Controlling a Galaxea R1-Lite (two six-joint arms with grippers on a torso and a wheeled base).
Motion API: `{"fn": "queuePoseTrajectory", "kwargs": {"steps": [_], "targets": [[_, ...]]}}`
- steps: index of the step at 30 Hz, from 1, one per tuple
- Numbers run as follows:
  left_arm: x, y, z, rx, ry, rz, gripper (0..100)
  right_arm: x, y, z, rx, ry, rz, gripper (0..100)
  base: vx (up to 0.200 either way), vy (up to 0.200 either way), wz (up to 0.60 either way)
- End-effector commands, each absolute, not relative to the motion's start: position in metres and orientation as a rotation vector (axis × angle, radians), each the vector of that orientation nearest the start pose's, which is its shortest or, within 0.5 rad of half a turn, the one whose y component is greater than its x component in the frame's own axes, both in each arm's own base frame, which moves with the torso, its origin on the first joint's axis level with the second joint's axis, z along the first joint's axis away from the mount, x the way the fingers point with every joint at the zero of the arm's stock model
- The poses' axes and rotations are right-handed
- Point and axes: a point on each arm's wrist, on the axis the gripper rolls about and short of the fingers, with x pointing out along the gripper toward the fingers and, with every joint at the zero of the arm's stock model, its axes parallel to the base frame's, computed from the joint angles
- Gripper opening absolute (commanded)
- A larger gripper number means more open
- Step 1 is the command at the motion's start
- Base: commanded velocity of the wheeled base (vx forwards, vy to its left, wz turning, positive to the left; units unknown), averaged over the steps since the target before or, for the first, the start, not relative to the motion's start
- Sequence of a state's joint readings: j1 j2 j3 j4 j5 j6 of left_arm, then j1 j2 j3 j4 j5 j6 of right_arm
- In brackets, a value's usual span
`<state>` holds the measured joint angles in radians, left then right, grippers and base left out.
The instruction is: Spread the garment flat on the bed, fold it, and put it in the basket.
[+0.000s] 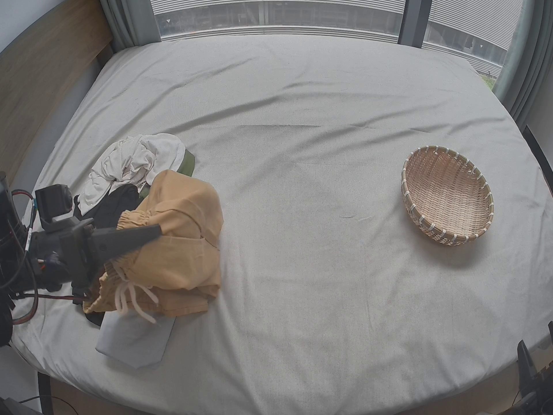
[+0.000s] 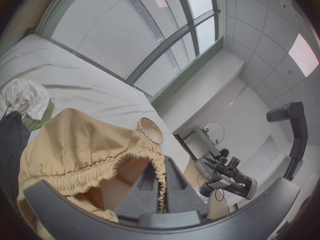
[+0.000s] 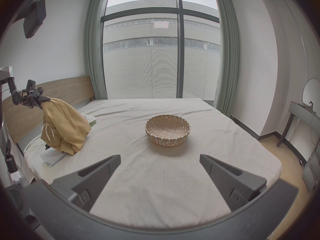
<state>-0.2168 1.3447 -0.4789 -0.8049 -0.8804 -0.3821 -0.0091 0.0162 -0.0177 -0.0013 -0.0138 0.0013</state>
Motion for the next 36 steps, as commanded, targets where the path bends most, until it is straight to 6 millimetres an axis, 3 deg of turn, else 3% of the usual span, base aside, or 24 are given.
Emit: {"fn": "queuePoseTrajectory", "kwargs": {"steps": [1,4,7,15,18,23,27,32,36], "targets": [[0.181,-0.087,0.198,-0.305,0.269,-1.154,0,-0.023,0.0,0.076,0.002,-0.002,-0.023,100,0.0,0.0,0.0],[0.181,-0.087,0.198,-0.304,0.27,-1.154,0,-0.023,0.0,0.076,0.002,-0.002,-0.023,100,0.0,0.0,0.0],[0.185,-0.109,0.196,-0.292,0.293,-1.209,0,-0.023,0.0,0.076,0.003,-0.002,-0.023,100,0.0,0.0,0.0],[0.181,-0.13,0.223,-0.338,0.2,-1.272,0,-0.023,0.0,0.076,0.002,-0.002,-0.023,100,0.0,0.0,0.0],[0.177,-0.137,0.245,-0.426,0.141,-1.311,0,-0.023,0.0,0.076,0.002,-0.002,-0.023,100,0.0,0.0,0.0],[0.175,-0.141,0.255,-0.494,0.11,-1.33,0,-0.023,0.0,0.076,0.002,-0.002,-0.023,100,0.0,0.0,0.0],[0.178,-0.144,0.245,-0.501,0.154,-1.314,0,-0.023,0.0,0.076,0.002,-0.002,-0.023,100,0.0,0.0,0.0],[0.189,-0.149,0.208,-0.475,0.255,-1.234,0,-0.023,0.0,0.076,0.002,-0.002,-0.023,100,0.0,0.0,0.0],[0.194,-0.153,0.194,-0.437,0.286,-1.222,0,-0.023,0.0,0.076,0.002,-0.002,-0.023,100,0.0,0.0,0.0]]}}
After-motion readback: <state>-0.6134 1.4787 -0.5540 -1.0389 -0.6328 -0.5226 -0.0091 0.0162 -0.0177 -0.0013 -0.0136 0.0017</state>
